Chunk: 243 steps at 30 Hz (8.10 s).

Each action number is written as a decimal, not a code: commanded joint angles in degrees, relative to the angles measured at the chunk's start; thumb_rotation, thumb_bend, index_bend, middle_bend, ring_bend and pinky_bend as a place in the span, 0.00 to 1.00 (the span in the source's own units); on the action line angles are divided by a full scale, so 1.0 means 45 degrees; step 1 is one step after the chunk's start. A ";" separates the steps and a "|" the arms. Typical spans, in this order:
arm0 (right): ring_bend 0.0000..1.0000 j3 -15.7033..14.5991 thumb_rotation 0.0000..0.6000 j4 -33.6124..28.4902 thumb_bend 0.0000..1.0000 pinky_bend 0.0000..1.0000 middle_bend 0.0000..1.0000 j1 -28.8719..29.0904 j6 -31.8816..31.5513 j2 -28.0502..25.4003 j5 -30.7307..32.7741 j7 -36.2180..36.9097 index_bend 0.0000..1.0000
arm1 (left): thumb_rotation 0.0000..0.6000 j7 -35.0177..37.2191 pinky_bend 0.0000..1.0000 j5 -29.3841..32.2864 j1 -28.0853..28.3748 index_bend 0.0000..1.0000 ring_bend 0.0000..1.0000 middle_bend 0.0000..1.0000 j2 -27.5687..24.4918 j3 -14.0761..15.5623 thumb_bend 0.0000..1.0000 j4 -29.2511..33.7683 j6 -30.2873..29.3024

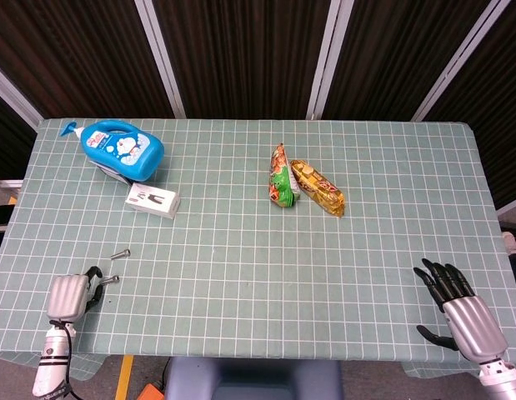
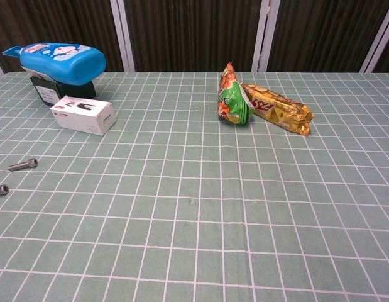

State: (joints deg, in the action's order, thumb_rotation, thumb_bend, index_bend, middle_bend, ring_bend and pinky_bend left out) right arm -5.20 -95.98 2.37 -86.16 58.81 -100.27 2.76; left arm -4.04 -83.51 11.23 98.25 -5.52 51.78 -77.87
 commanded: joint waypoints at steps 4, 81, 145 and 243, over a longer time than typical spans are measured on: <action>0.00 -0.0015 1.00 0.0001 0.27 0.00 0.00 0.0015 0.0017 -0.0019 -0.0009 0.0042 0.00 | 1.00 -0.0082 1.00 0.0129 0.0041 0.48 1.00 1.00 0.0019 0.0050 0.41 -0.0052 0.0136; 0.00 0.0002 1.00 0.0032 0.27 0.00 0.00 0.0090 0.0151 -0.0005 0.0158 0.0001 0.00 | 1.00 -0.2074 1.00 -0.0423 0.0885 0.44 1.00 1.00 -0.1037 0.0455 0.41 0.3113 -0.0335; 0.00 0.0106 1.00 0.0011 0.27 0.00 0.00 0.0188 0.0499 0.0191 0.0521 -0.0457 0.00 | 1.00 0.0173 1.00 0.2534 0.3460 0.49 1.00 1.00 -0.1821 -0.0572 0.31 0.1662 0.4704; 0.00 -0.0111 1.00 -0.0104 0.27 0.00 0.00 0.0271 0.0623 -0.0055 0.0262 -0.0211 0.00 | 1.00 -1.6455 1.00 0.3793 0.4805 0.52 1.00 1.00 -0.0170 0.0185 0.42 0.2776 0.1510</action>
State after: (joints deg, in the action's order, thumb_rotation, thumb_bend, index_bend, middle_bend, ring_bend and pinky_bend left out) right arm -5.69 -96.45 3.58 -83.36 58.55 -99.10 1.81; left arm -78.38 -66.20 32.69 97.38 -4.83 64.66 -71.27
